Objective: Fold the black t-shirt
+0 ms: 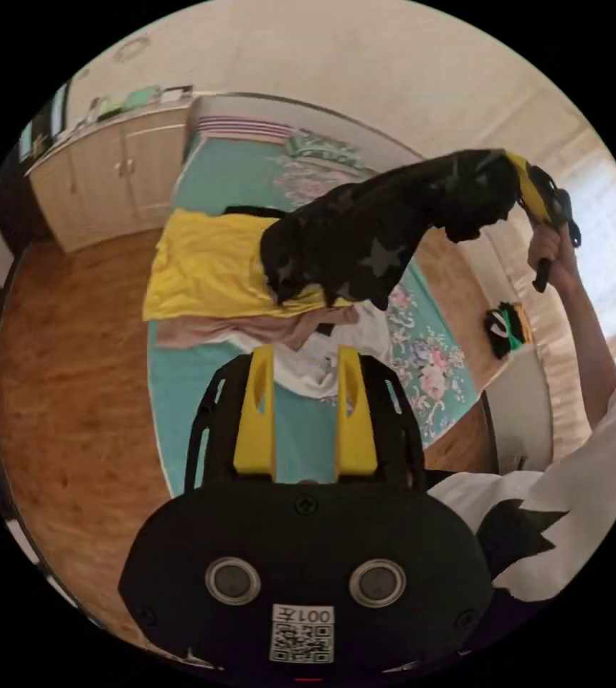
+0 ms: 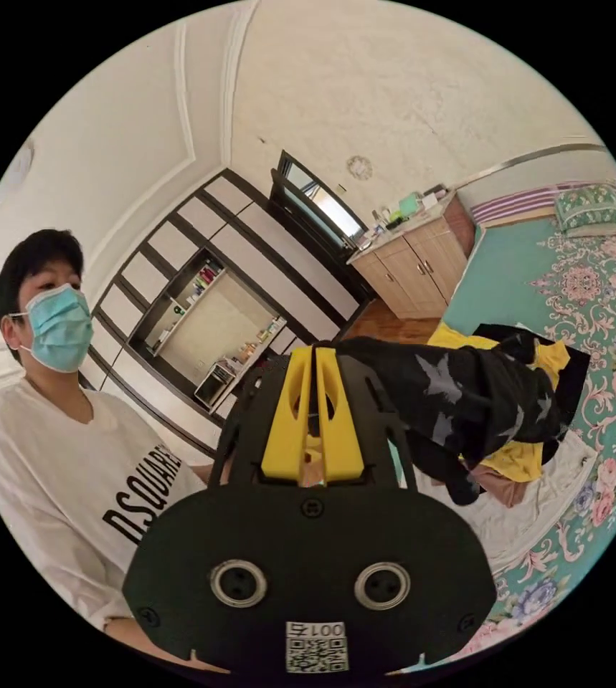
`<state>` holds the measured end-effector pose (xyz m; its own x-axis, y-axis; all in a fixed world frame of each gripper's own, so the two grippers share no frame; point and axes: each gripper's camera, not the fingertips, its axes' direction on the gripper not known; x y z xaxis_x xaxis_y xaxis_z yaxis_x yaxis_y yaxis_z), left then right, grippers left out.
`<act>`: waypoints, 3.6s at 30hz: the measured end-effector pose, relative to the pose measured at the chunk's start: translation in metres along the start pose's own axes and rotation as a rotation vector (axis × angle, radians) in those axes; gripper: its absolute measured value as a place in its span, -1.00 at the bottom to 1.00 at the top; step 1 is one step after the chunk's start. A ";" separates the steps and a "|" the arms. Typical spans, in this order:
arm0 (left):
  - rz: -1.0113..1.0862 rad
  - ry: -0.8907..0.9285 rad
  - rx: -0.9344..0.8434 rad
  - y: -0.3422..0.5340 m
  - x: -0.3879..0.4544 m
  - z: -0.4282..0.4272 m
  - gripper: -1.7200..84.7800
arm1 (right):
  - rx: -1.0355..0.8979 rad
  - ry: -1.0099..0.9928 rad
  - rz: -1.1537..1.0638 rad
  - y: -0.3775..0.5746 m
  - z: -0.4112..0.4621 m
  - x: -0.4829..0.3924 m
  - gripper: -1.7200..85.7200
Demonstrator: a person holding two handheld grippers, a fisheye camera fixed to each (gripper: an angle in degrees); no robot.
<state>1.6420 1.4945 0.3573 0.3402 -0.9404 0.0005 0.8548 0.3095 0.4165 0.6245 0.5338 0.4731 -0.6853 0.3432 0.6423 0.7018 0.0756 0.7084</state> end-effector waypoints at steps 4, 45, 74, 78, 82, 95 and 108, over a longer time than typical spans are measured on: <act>0.270 0.024 0.008 -0.047 0.089 0.028 -0.53 | 0.111 0.004 -0.041 0.015 -0.059 -0.073 -0.96; 0.286 1.082 0.165 -0.147 0.703 0.028 -0.94 | 0.001 0.877 -0.200 0.327 -0.470 -0.392 -0.88; 0.687 0.016 0.269 -0.147 1.200 0.226 -0.69 | -0.021 0.676 -0.130 0.114 -0.789 -0.397 -0.90; 0.613 -0.044 0.350 -0.149 1.244 0.238 -0.51 | 0.051 0.619 -0.170 0.079 -0.812 -0.407 -0.90; 0.514 -0.329 0.422 -0.154 1.285 0.262 -0.58 | 0.107 0.556 -0.190 0.051 -0.826 -0.418 -0.90; 0.348 0.042 0.411 -0.208 1.208 0.188 -0.98 | -0.284 0.592 -0.417 -0.032 -0.910 -0.386 -0.91; 0.488 0.096 -0.081 -0.383 1.160 0.304 -0.98 | -0.707 0.649 -0.115 -0.092 -0.897 -0.175 -0.91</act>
<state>1.5905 0.2419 0.4748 0.7393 -0.6670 0.0924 0.6133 0.7236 0.3168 0.5052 -0.3731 0.5580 -0.8655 -0.2315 0.4442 0.4897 -0.5778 0.6530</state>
